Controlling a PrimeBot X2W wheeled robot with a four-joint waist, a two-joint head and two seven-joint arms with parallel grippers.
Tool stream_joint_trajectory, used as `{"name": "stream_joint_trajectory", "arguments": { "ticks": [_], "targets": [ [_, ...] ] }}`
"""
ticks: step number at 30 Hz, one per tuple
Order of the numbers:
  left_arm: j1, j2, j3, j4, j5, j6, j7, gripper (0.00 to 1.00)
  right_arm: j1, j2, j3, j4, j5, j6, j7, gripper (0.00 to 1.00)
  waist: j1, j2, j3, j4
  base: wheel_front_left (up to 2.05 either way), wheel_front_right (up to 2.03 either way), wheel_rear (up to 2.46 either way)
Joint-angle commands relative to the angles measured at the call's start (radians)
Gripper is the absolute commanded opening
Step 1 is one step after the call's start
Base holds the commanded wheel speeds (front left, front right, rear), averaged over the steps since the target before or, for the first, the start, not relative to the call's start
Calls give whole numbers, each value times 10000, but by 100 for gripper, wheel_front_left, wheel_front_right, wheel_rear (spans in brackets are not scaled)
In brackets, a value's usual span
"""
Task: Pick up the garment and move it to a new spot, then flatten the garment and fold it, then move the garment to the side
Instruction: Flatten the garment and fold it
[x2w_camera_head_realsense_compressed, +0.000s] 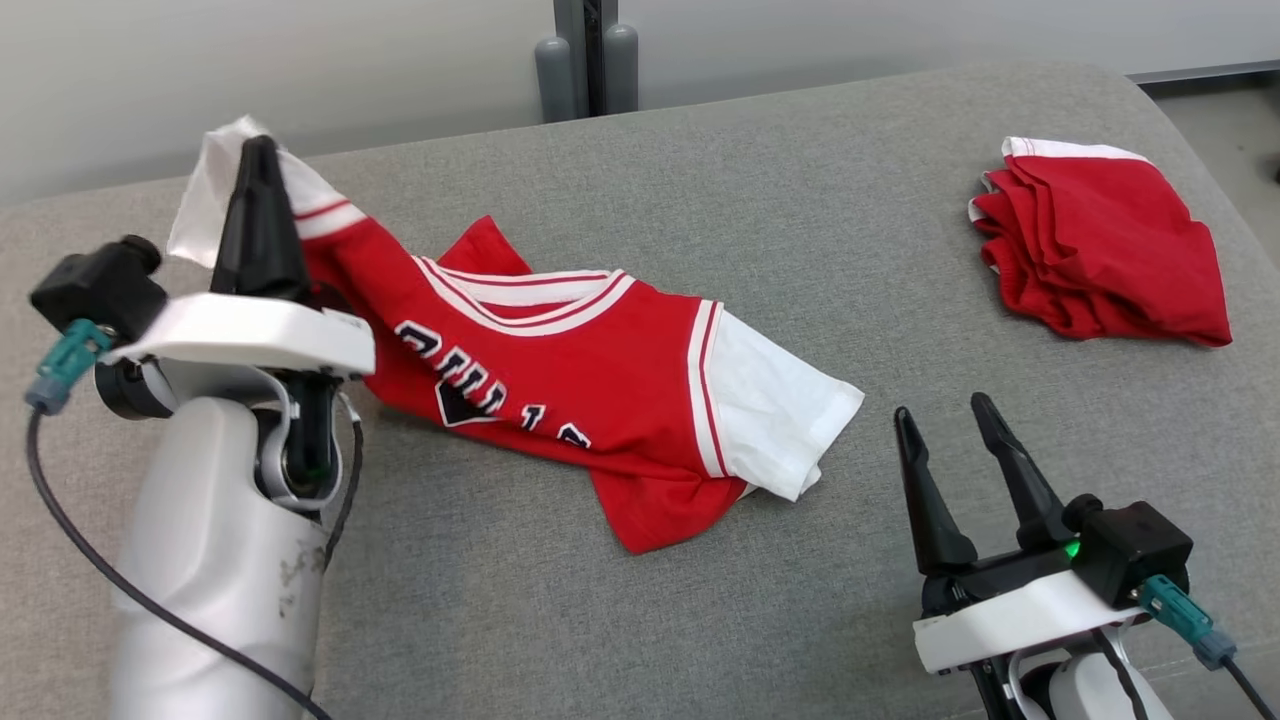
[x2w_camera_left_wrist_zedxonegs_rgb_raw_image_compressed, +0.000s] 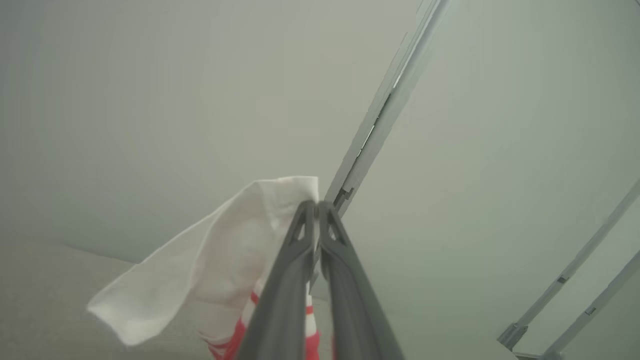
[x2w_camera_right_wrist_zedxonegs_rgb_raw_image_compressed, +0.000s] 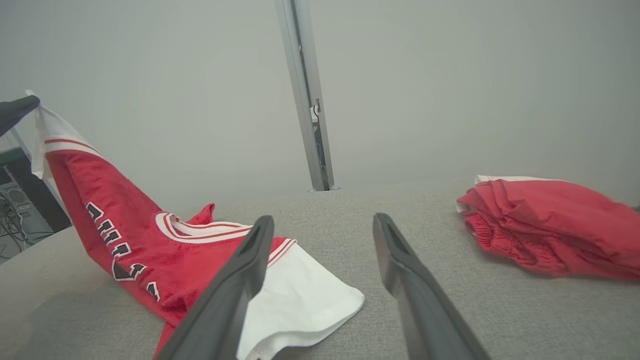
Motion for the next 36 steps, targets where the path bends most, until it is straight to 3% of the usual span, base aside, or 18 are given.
{"name": "stream_joint_trajectory", "arguments": {
  "ticks": [1,6,14,21,28,36],
  "targets": [
    [204,25,-3,-266,526,-182,-40,100,-49,-40,77,19,76,4,-53,100,0,-1,20,23,0,0,0],
    [1336,-21,316,-1809,2258,-350,-41,100,-13,-41,154,25,134,4,-53,100,0,-1,2,143,0,0,0],
    [3777,-84,648,-4285,3524,-371,-41,100,350,-39,316,20,223,4,-53,100,0,-1,-333,524,0,0,0],
    [5505,-86,-53,-5888,4051,322,-40,100,670,-39,469,173,270,4,-53,100,0,-1,-708,951,0,0,0],
    [6811,-83,-888,-6095,4110,1257,-42,100,858,-67,769,579,467,4,-53,100,0,-1,-1044,1285,0,0,0],
    [6900,-81,-1408,-6177,4123,1641,-42,100,717,-243,1364,1643,666,4,-53,100,0,-1,-1154,1905,0,0,0]
  ]
}}
